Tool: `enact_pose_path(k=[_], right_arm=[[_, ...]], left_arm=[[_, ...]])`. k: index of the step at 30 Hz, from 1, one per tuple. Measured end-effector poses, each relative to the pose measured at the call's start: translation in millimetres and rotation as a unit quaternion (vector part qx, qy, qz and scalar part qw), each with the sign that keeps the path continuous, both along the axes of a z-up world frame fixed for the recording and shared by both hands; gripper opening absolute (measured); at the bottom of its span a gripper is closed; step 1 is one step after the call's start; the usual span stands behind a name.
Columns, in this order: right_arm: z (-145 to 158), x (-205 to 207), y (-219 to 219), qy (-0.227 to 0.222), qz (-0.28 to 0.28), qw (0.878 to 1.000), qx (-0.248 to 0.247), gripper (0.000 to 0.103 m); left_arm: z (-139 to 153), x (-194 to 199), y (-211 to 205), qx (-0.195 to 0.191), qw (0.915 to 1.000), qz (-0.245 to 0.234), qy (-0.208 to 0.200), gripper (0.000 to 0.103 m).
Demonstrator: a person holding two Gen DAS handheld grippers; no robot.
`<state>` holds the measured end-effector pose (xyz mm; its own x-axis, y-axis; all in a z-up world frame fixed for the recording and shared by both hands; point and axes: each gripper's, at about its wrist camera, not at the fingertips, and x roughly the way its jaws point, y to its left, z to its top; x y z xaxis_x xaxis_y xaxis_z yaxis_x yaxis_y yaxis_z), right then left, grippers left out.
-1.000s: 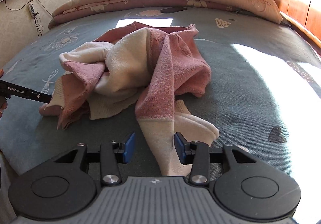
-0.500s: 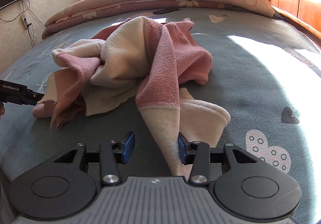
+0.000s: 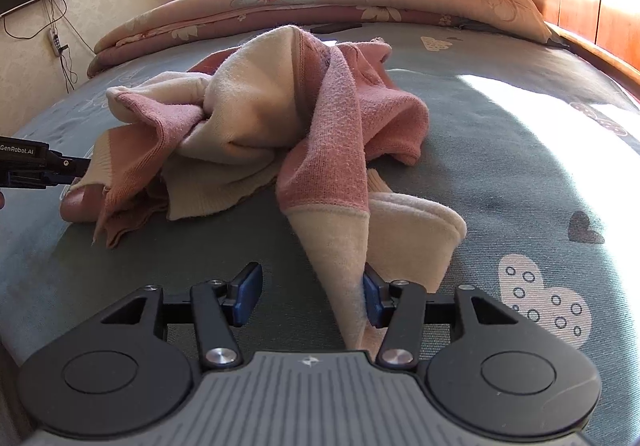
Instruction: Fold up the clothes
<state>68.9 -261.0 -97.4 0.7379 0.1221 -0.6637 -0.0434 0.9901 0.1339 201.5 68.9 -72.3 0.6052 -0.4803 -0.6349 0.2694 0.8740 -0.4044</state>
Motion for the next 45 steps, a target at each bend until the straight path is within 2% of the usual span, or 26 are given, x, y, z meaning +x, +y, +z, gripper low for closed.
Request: enact_pose_path(k=[4,8,11,14,15,17,18,19,20,21,22,23,27,35,40,45], right_arm=[[-0.6,-0.4,3.8,-0.001,0.002,1.0,-0.01,0.059],[-0.4,-2.1,3.3,-0.002,0.003,1.0,-0.009,0.059],[-0.6,-1.8,2.7,-0.002,0.003,1.0,-0.007,0.059],[0.2,-1.1,3.9,-0.001,0.0,1.0,-0.009,0.058],[0.7,-1.3,3.9,-0.001,-0.001,1.0,-0.01,0.058],[1.8,-1.9,3.7,0.0,-0.004,1.0,-0.01,0.057],[3.0,-2.1,2.6,0.002,-0.006,1.0,-0.009,0.056],[4.3,-2.3,1.5,0.004,-0.008,1.0,-0.009,0.05],[5.6,-2.4,0.5,0.005,-0.011,1.0,-0.011,0.039],[6.5,-2.3,-0.7,0.006,-0.013,1.0,-0.015,0.032],[7.4,-2.0,-2.6,0.007,-0.015,1.0,-0.019,0.019],[8.6,-1.9,-5.6,0.008,-0.019,1.0,-0.019,0.013],[16.7,-1.8,-18.0,0.004,-0.03,1.0,-0.009,0.012],[51.3,3.0,-43.2,-0.033,-0.06,0.995,-0.069,0.011],[72.3,8.2,-76.0,-0.047,-0.105,0.988,-0.105,0.011],[85.2,10.3,-105.0,-0.055,-0.153,0.978,-0.129,0.011]], left_arm=[[-9.1,1.9,2.3,0.006,0.9998,0.001,0.018,0.025],[-13.0,5.7,9.9,-0.022,0.9992,0.005,0.033,0.031],[-16.5,12.3,9.4,-0.026,0.9986,0.007,0.044,0.035],[-18.2,19.4,6.5,-0.038,0.998,0.011,0.05,0.032],[-17.4,20.1,4.2,-0.032,0.9983,0.011,0.047,0.031],[-13.9,16.8,-0.9,-0.016,0.9994,0.004,0.032,0.013],[-11.2,13.9,-3.7,0.0,0.9998,0.001,0.022,0.01],[-8.6,11.3,-5.5,0.014,0.9998,-0.001,0.014,0.006],[-5.8,9.3,-5.5,0.02,0.9998,0.0,0.009,0.004],[-3.0,7.3,-5.4,0.027,0.9996,0.0,0.004,0.003],[0.8,6.4,-3.7,0.03,0.9995,0.002,-0.001,0.003],[4.7,5.4,-1.9,0.034,0.9994,0.004,-0.007,0.003],[20.6,6.6,6.0,0.047,0.9984,0.018,-0.024,0.002],[50.0,19.9,24.5,0.107,0.991,0.058,-0.057,0.002],[65.5,27.8,34.6,0.164,0.9797,0.081,-0.084,0.002],[80.7,39.6,51.1,0.183,0.9732,0.105,-0.093,0.002]])
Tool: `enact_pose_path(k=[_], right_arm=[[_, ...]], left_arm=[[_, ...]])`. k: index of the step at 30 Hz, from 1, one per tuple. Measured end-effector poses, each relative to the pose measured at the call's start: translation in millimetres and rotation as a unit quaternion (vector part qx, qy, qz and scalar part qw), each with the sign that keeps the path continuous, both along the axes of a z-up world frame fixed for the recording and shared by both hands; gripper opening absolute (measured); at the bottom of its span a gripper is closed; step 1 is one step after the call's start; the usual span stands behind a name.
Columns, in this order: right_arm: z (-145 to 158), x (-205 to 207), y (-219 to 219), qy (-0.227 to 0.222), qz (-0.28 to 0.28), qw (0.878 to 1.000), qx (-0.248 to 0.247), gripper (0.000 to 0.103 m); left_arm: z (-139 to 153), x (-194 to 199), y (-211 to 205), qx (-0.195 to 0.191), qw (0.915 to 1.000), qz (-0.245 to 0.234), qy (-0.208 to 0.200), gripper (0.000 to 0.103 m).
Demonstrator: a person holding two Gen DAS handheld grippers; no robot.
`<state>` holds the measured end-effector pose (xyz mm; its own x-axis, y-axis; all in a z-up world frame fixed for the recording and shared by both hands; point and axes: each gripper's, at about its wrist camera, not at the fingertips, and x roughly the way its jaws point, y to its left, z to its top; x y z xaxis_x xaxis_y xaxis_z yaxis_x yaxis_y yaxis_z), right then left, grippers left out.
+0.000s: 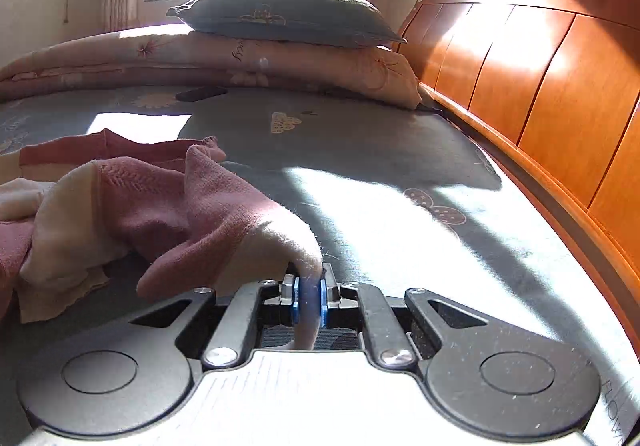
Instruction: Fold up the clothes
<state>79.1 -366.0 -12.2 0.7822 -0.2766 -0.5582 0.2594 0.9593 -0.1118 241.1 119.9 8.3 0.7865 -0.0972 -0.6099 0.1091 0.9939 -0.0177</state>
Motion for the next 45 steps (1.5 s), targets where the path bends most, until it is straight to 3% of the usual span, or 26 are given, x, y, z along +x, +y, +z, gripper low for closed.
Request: enact_pose_path(k=[8,15,19,20,27,35,45], right_arm=[[14.6,3.7,-32.7,-0.017,-0.054,0.998,-0.03,0.011],[6.1,4.7,-21.8,-0.001,-0.05,0.998,-0.042,0.014],[1.7,0.0,-10.5,-0.002,-0.046,0.998,-0.038,0.034],[1.0,-2.1,-6.6,-0.002,-0.043,0.998,-0.037,0.035],[-4.8,-9.8,25.7,0.013,0.026,0.999,0.024,0.035],[-12.2,-6.9,80.6,0.033,0.101,0.993,0.045,0.036],[-23.5,-2.6,105.2,0.049,0.123,0.989,0.06,0.036]], left_arm=[[14.2,17.6,12.1,0.028,0.9992,0.023,-0.018,0.003],[31.9,43.6,8.1,0.049,0.9977,0.031,-0.035,0.003],[38.5,57.9,6.5,0.06,0.9969,0.034,-0.039,0.003],[38.5,61.6,6.8,0.061,0.9968,0.036,-0.038,0.003],[27.0,83.7,16.2,0.059,0.9965,0.057,-0.017,0.003],[25.4,101.8,27.7,0.057,0.995,0.079,-0.018,0.003],[29.6,124.4,44.9,0.064,0.991,0.117,-0.017,0.007]])
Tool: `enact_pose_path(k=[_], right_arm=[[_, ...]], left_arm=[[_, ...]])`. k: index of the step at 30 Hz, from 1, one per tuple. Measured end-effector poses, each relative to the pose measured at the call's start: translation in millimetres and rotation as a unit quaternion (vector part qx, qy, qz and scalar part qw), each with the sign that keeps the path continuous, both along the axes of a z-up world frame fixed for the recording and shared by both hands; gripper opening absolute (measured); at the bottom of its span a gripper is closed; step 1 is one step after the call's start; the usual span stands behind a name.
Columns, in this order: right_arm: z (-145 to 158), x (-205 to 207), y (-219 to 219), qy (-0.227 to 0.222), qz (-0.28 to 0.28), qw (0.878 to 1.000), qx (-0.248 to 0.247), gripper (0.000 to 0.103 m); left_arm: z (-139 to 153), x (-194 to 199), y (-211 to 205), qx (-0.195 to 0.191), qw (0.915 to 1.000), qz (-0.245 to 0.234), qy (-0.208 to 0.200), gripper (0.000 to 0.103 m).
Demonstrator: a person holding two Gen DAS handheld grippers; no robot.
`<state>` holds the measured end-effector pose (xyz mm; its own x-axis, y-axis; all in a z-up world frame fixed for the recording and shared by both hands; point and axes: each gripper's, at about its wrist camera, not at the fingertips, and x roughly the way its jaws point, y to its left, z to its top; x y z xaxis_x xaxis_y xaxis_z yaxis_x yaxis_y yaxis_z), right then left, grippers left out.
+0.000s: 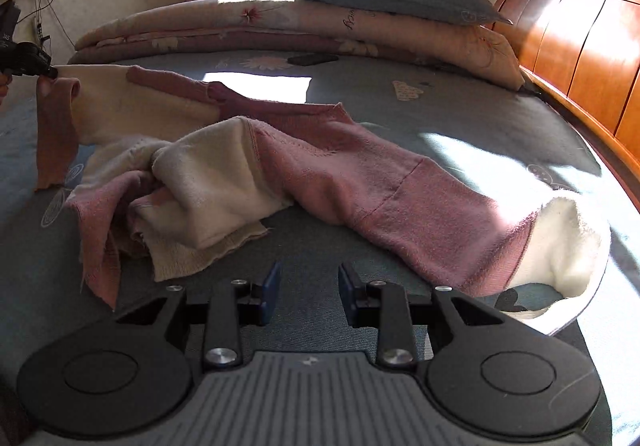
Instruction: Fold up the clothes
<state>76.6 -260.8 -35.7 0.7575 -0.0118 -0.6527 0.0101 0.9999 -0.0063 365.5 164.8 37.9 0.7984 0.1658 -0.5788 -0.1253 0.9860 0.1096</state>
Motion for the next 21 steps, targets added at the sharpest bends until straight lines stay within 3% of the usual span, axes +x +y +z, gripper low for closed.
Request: enact_pose_path(k=[1,4,7,10,16,21], right_arm=[[-1.2,0.5,-0.6,0.003,-0.001,1.0,0.001,0.036],[-4.7,1.6,-3.1,0.011,-0.007,1.0,0.005,0.036],[-8.3,3.2,-2.0,0.016,-0.007,1.0,0.006,0.036],[-11.6,4.8,1.0,0.019,-0.003,1.0,0.012,0.036],[-15.2,6.4,11.3,0.021,0.011,0.999,0.025,0.036],[-15.5,1.7,21.8,0.02,0.022,0.999,0.034,0.037]], left_arm=[[-2.1,1.4,3.1,-0.001,1.0,0.006,0.004,0.015],[-8.6,1.1,10.3,0.003,0.9999,0.013,0.008,0.014],[-10.0,-3.9,15.0,0.038,0.9987,0.033,-0.005,0.013],[-8.8,-9.7,22.7,0.012,0.9996,0.026,0.007,0.013],[-17.2,-36.8,0.9,-0.018,0.9983,-0.041,0.038,0.013],[-40.3,-68.5,-39.9,-0.06,0.987,-0.112,0.098,0.015]])
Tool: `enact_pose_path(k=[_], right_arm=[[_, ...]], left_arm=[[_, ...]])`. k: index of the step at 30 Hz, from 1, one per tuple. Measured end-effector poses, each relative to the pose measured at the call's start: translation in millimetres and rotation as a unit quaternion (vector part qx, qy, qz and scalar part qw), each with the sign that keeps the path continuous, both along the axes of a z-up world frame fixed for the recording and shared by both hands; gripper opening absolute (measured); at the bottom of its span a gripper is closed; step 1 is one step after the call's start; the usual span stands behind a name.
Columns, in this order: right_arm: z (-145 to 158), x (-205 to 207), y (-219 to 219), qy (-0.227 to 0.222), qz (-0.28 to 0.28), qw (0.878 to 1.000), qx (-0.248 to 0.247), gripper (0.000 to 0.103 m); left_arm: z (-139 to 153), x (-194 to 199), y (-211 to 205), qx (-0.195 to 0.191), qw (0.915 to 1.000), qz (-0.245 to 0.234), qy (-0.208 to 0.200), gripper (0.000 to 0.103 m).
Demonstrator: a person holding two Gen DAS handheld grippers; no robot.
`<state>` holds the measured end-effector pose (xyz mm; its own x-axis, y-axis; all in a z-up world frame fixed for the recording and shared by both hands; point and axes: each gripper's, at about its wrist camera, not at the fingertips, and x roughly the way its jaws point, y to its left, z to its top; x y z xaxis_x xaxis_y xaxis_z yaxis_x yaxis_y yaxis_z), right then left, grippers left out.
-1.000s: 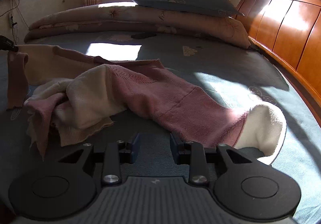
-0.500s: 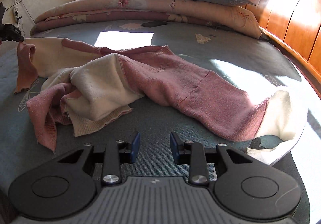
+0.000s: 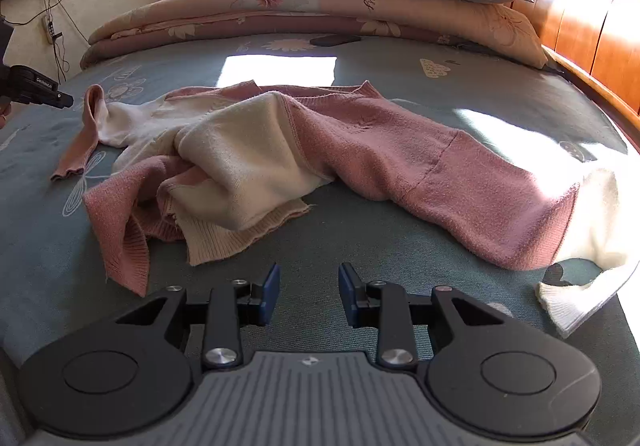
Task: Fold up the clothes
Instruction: 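Grasp the pink sweater hem with the left gripper and pull it flat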
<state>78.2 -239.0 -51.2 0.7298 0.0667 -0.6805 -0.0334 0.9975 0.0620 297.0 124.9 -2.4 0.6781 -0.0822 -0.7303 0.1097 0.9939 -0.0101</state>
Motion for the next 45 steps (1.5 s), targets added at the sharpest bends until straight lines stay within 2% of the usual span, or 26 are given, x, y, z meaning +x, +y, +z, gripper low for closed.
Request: enact_pose_path(k=[3,6,9,10,11,13,19,25,34,37,38,39,40,41,43,45], right_arm=[[2.0,-6.2,1.9,-0.004,0.003,1.0,0.005,0.039],[4.0,-13.6,1.5,-0.008,0.001,1.0,0.013,0.041],[4.3,-19.9,0.9,-0.01,0.0,1.0,0.022,0.041],[3.8,-22.5,0.6,-0.01,-0.001,1.0,0.027,0.041],[2.8,-25.0,0.5,-0.009,-0.001,0.999,0.032,0.043],[0.6,-28.6,0.1,-0.004,0.002,0.999,0.041,0.043],[-2.9,-39.2,2.8,-0.003,0.01,0.999,0.051,0.043],[2.0,-46.0,-1.5,-0.015,0.007,0.998,0.058,0.045],[4.9,-55.6,-22.3,-0.025,-0.021,0.997,0.067,0.045],[2.8,-55.9,-24.6,-0.023,-0.025,0.997,0.069,0.045],[2.0,-55.4,-24.6,-0.022,-0.025,0.997,0.07,0.045],[1.3,-54.8,-24.5,-0.021,-0.025,0.997,0.071,0.045],[0.7,-54.5,-24.3,-0.02,-0.024,0.997,0.071,0.045],[1.0,-54.8,-23.7,-0.021,-0.023,0.997,0.071,0.045],[1.9,-55.9,-23.2,-0.023,-0.019,0.997,0.068,0.045],[2.4,-56.5,-23.5,-0.024,-0.019,0.997,0.067,0.045]], left_arm=[[-10.7,-23.9,-23.0,-0.038,0.998,-0.037,0.034,0.015],[-15.7,-49.5,-40.9,-0.083,0.9926,-0.064,0.061,0.016],[-15.3,-73.9,-52.8,-0.13,0.9844,-0.088,0.079,0.034],[-15.1,-81.3,-56.0,-0.141,0.9815,-0.099,0.084,0.044],[-14.9,-88.2,-58.9,-0.149,0.9789,-0.11,0.087,0.047],[-15.4,-106.0,-65.8,-0.167,0.9726,-0.131,0.094,0.048],[-26.3,-135.2,-85.3,-0.215,0.9579,-0.151,0.116,0.054],[-38.7,-139.8,-116.6,-0.226,0.9533,-0.165,0.114,0.056],[-48.4,-135.2,-144.1,-0.158,0.9763,-0.144,0.032,0.057],[-49.8,-138.7,-152.6,-0.114,0.9823,-0.148,-0.008,0.054],[-51.5,-138.5,-155.5,-0.098,0.984,-0.148,-0.013,0.049],[-52.8,-138.0,-157.9,-0.078,0.9858,-0.148,-0.015,0.04],[-54.1,-137.5,-160.1,-0.058,0.9872,-0.147,-0.017,0.024],[-53.5,-137.7,-159.5,-0.052,0.9877,-0.147,-0.016,0.015],[-48.0,-140.1,-155.4,-0.056,0.987,-0.149,-0.019,0.006],[-37.3,-145.3,-151.5,-0.05,0.9867,-0.151,-0.035,0.005]])
